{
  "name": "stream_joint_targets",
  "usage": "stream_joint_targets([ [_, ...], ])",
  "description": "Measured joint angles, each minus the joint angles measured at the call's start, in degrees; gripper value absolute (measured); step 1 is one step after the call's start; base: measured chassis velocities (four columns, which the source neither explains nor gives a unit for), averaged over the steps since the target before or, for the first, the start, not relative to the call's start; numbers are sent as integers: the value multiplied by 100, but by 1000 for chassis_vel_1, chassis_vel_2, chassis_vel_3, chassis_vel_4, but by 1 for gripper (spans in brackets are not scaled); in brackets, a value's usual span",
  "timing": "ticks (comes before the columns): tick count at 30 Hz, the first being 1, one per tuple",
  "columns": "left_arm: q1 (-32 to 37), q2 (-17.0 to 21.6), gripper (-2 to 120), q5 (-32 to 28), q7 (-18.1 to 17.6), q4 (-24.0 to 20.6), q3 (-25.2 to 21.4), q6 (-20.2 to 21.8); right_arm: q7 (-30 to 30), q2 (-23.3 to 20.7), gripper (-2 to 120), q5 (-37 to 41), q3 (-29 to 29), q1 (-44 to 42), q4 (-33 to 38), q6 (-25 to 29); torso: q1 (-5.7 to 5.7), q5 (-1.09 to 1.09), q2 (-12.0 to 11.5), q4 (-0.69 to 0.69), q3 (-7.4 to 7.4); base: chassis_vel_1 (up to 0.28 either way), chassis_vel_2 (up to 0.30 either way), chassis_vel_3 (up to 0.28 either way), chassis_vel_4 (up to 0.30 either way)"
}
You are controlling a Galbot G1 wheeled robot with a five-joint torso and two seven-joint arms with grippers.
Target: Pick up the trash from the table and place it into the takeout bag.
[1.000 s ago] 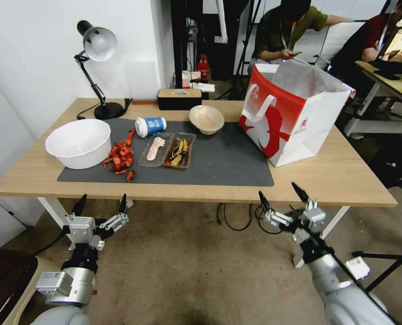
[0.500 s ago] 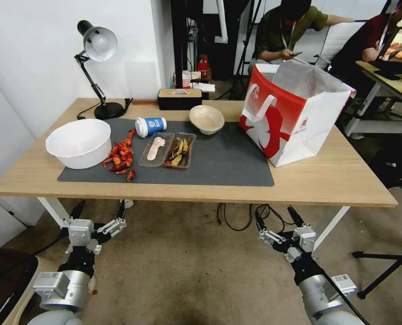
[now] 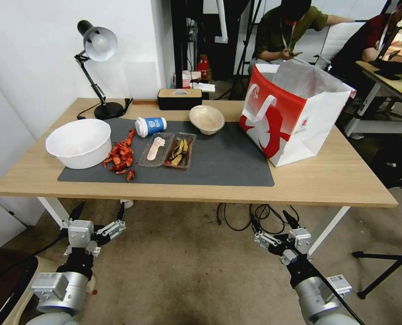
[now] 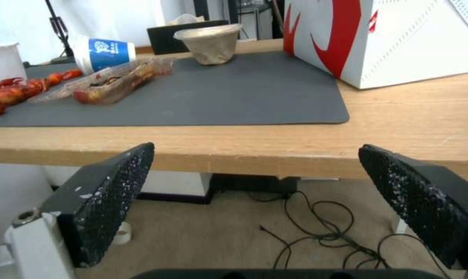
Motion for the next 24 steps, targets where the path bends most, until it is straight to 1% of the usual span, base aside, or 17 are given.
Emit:
stream_joint_targets([
  [5, 4, -4, 100, 1, 0, -9, 6, 12, 10, 12, 100, -3, -36, -20, 13, -22, 0, 0, 0, 0, 0, 0, 0, 0, 0],
  [7, 20, -17, 100, -20, -40, -55, 32, 105, 33, 20, 100, -24, -96, -20, 17, -42, 0, 0, 0, 0, 0, 0, 0, 0, 0],
  [21, 22, -35, 100, -19, -42, -72, 19, 122, 90, 1, 100, -35, -236, 38, 64, -101, 0, -1, 0, -1, 0, 0, 0, 0, 0],
  [24, 24, -36, 100, -23, -40, -86, 8, 121, -187, -81, 100, -254, -327, 198, 11, 115, 0, -1, 0, 0, 0, 0, 0, 0, 0],
])
